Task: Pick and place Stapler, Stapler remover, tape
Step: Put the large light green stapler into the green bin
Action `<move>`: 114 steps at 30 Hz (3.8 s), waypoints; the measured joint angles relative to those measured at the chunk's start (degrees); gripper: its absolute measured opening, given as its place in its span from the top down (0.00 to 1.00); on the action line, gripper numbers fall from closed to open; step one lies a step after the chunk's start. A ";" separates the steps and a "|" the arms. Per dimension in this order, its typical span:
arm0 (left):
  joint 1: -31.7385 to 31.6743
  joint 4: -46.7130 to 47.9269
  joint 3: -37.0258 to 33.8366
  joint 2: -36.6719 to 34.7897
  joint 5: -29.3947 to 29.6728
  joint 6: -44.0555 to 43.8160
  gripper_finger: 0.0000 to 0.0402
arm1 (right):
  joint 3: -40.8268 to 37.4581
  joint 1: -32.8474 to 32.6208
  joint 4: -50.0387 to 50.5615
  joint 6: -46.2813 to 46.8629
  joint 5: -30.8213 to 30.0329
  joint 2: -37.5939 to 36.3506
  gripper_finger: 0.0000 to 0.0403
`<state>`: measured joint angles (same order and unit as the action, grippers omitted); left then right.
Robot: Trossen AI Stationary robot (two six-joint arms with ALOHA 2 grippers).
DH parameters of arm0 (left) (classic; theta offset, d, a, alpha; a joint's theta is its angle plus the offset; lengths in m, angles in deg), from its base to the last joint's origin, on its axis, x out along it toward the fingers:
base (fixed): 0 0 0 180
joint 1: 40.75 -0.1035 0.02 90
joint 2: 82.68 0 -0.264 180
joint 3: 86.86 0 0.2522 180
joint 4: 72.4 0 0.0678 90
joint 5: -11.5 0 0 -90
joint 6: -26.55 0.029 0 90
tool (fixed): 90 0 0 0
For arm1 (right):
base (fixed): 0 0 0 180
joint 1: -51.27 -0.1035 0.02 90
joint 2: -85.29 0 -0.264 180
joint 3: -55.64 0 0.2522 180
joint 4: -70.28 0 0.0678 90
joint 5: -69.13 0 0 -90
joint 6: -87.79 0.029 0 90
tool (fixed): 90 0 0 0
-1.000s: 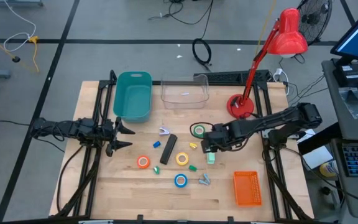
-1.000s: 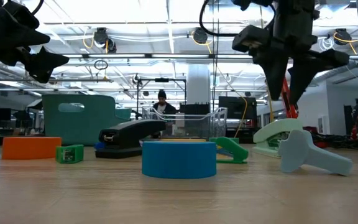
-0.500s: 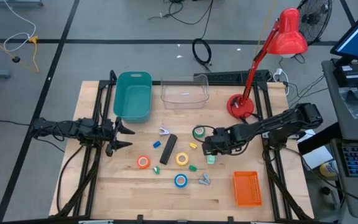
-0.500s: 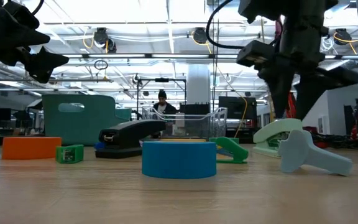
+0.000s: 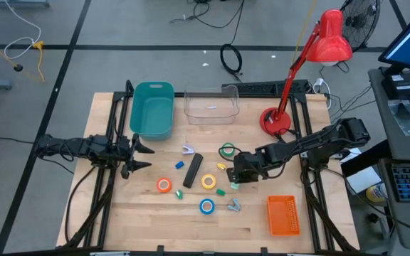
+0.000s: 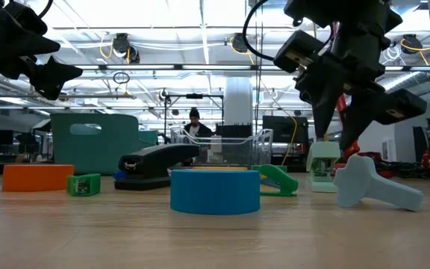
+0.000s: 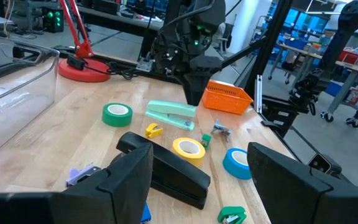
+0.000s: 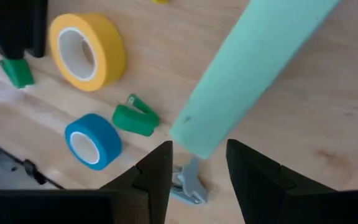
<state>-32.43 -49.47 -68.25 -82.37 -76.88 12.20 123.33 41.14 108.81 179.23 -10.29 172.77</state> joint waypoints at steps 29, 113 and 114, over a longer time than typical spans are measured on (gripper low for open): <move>0.01 0.01 0.00 0.04 -0.02 0.08 0.34 | 0.02 0.32 -7.63 2.85 -9.19 -6.43 0.27; 0.00 -0.39 0.00 0.04 -0.11 -1.51 0.34 | 11.67 -2.62 10.70 15.14 -8.95 18.97 0.27; 0.00 -0.39 0.00 0.04 -0.11 -1.51 0.34 | 11.65 -2.60 10.73 14.95 -8.95 18.97 0.27</move>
<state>-32.43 -49.86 -68.25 -82.32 -76.99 10.70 134.98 38.54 119.54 194.19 -19.25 191.74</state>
